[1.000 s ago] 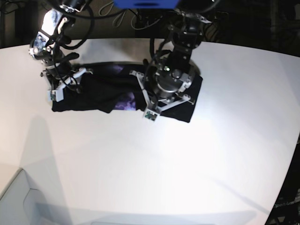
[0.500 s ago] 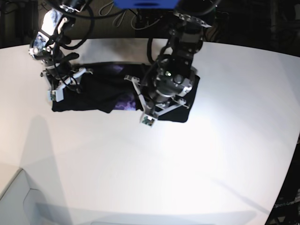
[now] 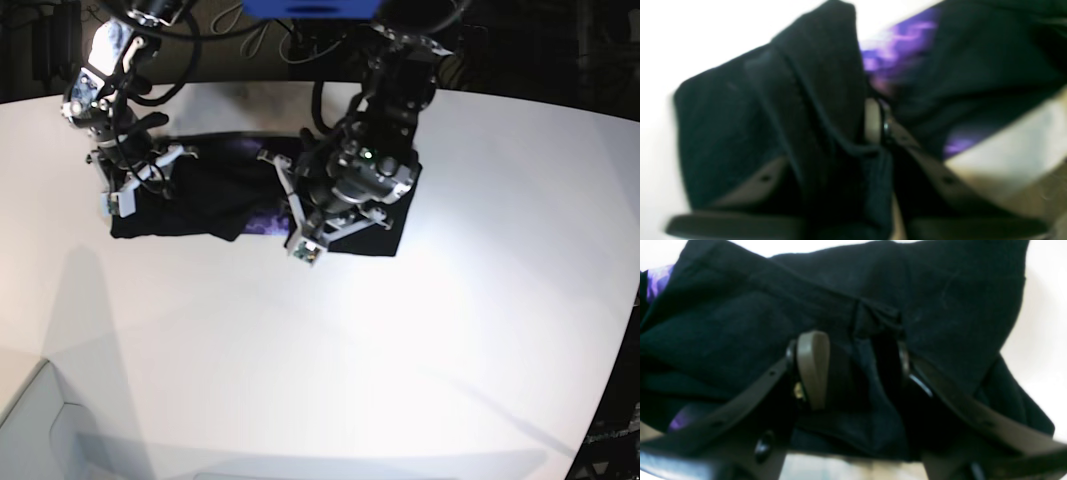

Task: Layout the t-shirt on the table in an organized manner, then fold the t-shirt properly
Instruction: 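Release the strip end and move the left gripper to the strip's middle, then grasp the strip's middle with the left gripper, right gripper holding its end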

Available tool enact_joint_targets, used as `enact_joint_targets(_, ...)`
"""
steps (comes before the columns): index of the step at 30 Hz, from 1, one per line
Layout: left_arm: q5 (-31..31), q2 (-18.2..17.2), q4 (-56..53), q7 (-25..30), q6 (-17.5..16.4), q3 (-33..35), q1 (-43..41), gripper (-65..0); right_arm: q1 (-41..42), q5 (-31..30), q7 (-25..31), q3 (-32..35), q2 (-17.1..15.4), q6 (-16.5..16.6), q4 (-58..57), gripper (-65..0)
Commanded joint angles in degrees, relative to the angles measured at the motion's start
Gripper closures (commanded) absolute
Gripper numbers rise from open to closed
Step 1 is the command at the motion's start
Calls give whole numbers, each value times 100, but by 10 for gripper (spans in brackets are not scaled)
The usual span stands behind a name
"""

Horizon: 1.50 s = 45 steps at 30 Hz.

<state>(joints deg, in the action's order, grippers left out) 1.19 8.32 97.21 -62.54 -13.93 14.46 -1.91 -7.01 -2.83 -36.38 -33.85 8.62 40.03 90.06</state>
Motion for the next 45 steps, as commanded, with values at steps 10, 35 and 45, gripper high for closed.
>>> enact_joint_targets(10,-1258,68,886,703,-18,-624,-270,-326,-7,182,-358,22,38,-3,-17,-281)
enact_joint_targets(35,-1583,-836,-881,755,-18,-1969,257,-126,28,182,-401,136,38,-3,1398,-451)
enact_joint_targets(45,-1627,-1003,-846,755,-9,-1978,55,-126,204,200,-349,119,38,-3,1099,-473)
